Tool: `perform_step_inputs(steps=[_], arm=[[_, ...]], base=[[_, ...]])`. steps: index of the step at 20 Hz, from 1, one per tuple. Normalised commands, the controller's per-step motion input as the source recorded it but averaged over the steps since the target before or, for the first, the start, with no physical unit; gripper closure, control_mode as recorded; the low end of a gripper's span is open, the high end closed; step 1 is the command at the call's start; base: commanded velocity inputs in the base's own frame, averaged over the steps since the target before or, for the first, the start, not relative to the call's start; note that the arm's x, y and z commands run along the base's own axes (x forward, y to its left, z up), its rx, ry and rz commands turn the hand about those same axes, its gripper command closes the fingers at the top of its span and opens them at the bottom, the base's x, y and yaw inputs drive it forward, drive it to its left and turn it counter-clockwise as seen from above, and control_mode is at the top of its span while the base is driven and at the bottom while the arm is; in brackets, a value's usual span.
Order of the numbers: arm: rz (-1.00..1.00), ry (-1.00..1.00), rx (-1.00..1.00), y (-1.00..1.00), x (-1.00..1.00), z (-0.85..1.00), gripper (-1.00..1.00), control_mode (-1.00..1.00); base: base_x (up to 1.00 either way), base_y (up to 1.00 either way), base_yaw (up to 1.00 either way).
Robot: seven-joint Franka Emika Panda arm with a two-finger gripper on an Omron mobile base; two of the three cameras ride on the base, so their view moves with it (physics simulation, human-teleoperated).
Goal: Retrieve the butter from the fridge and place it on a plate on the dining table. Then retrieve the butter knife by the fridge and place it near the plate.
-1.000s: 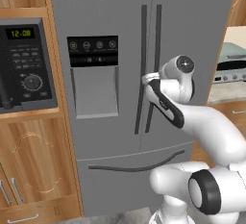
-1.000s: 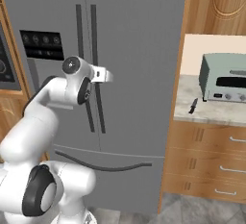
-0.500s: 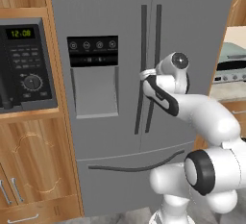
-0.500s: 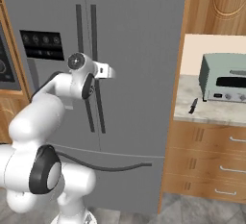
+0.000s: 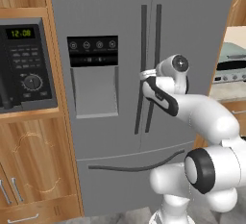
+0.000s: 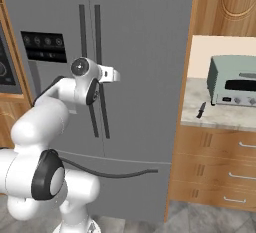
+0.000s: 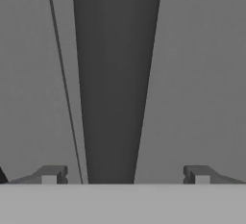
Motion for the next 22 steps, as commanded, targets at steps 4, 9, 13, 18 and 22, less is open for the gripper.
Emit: perform_step_inputs(steps=[4, 9, 13, 18, 22], arm=[[0.0, 0.0, 0.0, 0.0, 0.32, 0.0, -1.0, -1.0], [0.0, 0.0, 0.0, 0.01, 0.1, 0.0, 1.0, -1.0], [0.0, 0.0, 0.0, 0.0, 0.0, 0.0, 1.0, -1.0], [0.0, 0.03, 0.01, -0.18, -0.48, 0.05, 1.0, -1.0], [0.0, 0.22, 0.0, -0.45, -0.74, 0.14, 1.0, -1.0]], base=[[0.0, 0.0, 0.0], [0.0, 0.0, 0.0], [0.0, 0.0, 0.0], [0.0, 0.0, 0.0], [0.0, 0.0, 0.0]])
